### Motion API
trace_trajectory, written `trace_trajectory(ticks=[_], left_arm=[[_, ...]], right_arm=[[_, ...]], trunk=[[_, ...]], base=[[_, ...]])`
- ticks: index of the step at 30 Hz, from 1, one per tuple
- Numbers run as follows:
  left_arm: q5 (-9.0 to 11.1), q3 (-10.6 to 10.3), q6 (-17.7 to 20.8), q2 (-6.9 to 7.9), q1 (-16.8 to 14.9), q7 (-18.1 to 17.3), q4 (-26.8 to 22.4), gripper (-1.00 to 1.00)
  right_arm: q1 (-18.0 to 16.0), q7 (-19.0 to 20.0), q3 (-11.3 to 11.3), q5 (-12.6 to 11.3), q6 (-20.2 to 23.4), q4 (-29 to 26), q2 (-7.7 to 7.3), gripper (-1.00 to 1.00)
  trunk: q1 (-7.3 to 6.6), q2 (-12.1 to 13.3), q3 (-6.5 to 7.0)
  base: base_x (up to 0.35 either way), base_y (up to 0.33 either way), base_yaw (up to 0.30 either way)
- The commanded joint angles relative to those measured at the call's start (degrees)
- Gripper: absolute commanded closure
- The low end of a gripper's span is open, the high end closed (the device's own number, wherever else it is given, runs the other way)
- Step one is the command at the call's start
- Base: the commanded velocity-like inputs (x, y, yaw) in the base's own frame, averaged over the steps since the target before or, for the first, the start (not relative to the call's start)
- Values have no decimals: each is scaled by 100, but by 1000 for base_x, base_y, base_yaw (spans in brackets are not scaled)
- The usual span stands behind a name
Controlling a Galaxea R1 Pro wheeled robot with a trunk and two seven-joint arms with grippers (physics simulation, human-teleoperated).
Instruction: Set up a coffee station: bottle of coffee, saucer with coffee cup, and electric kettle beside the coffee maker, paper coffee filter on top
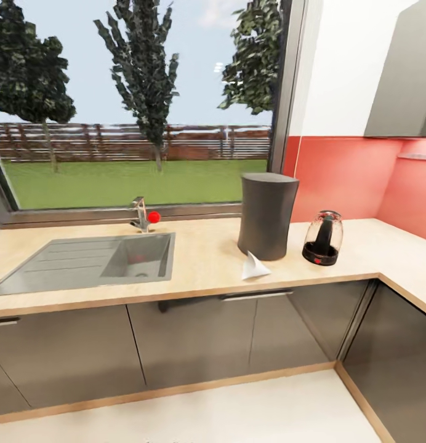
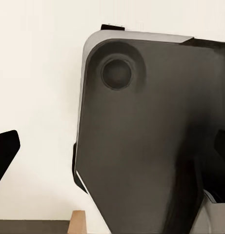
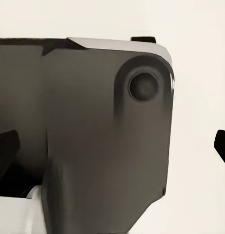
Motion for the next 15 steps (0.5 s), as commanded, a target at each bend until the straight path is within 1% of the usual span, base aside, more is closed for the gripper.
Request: trace_trajectory(ticks=[1,4,6,7,8,9,10,12,15], left_arm=[[43,12,-29,7,-8,2,-73,-100],[38,10,-38,48,-12,6,-263,-100],[36,13,-37,121,-16,12,-417,-100],[36,14,-37,190,-40,14,-524,-100],[38,14,-37,226,-61,15,-578,-100],[41,15,-37,296,-114,16,-671,-100],[42,15,-37,329,-147,16,-711,-100],[44,15,-41,429,-296,12,-821,-100],[40,15,-47,477,-475,10,-871,-100]], right_arm=[[-2,2,-3,1,-2,-66,-22,-100],[-2,-2,-5,4,1,-178,-59,-100],[-2,-5,-5,2,1,-303,-102,-100],[-3,-6,-9,2,0,-440,-146,-100],[-3,-6,-10,2,-1,-528,-172,-100],[-3,-7,-12,1,2,-739,-227,-100],[-3,-5,-14,1,3,-857,-252,-100],[-3,-2,-19,-2,5,-1332,-318,-100],[-3,2,-27,-6,6,-1687,-344,-100]], trunk=[[-23,37,9],[-89,158,55],[-132,238,85],[-154,278,100],[-176,318,115],[-198,358,129],[-220,398,143],[-264,479,175],[-330,599,226]], base=[[0,0,271],[0,0,272],[0,0,271],[0,0,265],[0,0,252],[0,0,210],[0,0,184],[0,0,101],[0,0,49]])
